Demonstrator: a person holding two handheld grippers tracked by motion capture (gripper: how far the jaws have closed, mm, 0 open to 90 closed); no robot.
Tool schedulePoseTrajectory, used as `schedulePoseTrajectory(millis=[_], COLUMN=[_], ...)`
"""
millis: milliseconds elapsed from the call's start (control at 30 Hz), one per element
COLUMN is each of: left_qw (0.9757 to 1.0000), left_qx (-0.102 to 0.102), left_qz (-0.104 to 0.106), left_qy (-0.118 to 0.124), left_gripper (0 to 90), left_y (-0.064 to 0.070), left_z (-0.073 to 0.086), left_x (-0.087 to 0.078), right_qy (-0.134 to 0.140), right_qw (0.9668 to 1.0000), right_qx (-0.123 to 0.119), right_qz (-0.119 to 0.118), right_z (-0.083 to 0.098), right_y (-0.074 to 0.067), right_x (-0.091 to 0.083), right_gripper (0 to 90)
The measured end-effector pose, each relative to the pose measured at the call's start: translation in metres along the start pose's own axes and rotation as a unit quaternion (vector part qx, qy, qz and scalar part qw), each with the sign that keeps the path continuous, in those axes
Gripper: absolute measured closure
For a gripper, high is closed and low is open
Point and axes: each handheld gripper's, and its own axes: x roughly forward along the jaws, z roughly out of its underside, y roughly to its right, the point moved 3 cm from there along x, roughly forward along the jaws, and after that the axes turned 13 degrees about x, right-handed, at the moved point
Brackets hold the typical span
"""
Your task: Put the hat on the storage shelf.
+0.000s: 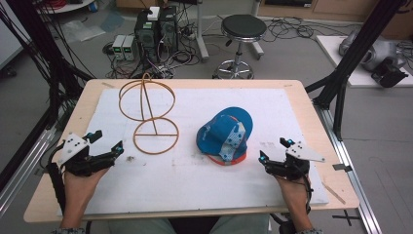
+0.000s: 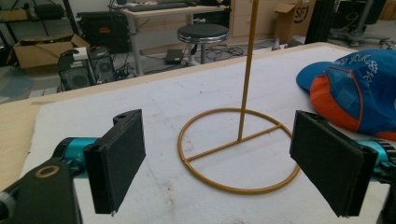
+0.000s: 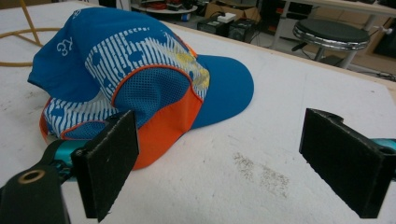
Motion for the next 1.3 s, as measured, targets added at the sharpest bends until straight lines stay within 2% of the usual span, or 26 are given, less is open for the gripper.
schedulePoseTrajectory(millis=[100,233,433,600,833,933,1067,1100,1133,1300], left_qw=[1.0000,1.0000,1.0000,1.0000,1.0000,1.0000,1.0000,1.0000,1.0000,0.9999], left_qx=[-0.007,0.000,-0.006,-0.002,-0.005,-0.004,-0.005,-0.003,-0.004,-0.008], left_qz=[-0.004,-0.006,-0.004,-0.001,0.000,-0.001,0.000,0.000,0.000,-0.001], left_qy=[0.003,0.004,0.005,0.002,-0.004,-0.005,-0.006,-0.007,-0.008,-0.007], left_gripper=[18.5,18.5,18.5,18.6,18.7,19.0,19.0,19.0,18.9,18.9], left_y=[-0.003,-0.003,-0.003,-0.001,-0.002,-0.003,-0.002,-0.002,-0.001,-0.002], left_z=[-0.001,-0.004,-0.003,-0.003,-0.001,-0.001,-0.001,-0.001,-0.001,-0.002], left_x=[-0.001,-0.002,-0.001,0.001,0.003,0.003,0.005,0.005,0.005,0.005], right_qy=[0.000,-0.002,-0.002,-0.002,-0.002,-0.005,-0.009,-0.009,-0.010,-0.003], right_qw=[1.0000,1.0000,0.9999,1.0000,0.9999,0.9999,0.9987,0.9987,0.9978,0.9974], right_qx=[-0.009,-0.005,-0.010,-0.007,-0.011,-0.011,-0.048,-0.048,-0.063,-0.069], right_qz=[-0.001,-0.001,-0.001,0.000,0.007,-0.005,-0.015,-0.015,-0.016,-0.022], right_z=[0.000,0.001,0.001,0.001,0.000,-0.001,-0.002,-0.002,-0.003,-0.007], right_y=[-0.002,-0.001,-0.003,-0.003,-0.004,-0.012,-0.026,-0.026,-0.032,-0.045], right_x=[-0.001,-0.001,-0.002,-0.002,0.002,0.006,0.012,0.012,0.016,0.026], right_gripper=[11.2,11.2,11.3,11.2,11.3,11.4,14.4,14.4,14.4,14.4])
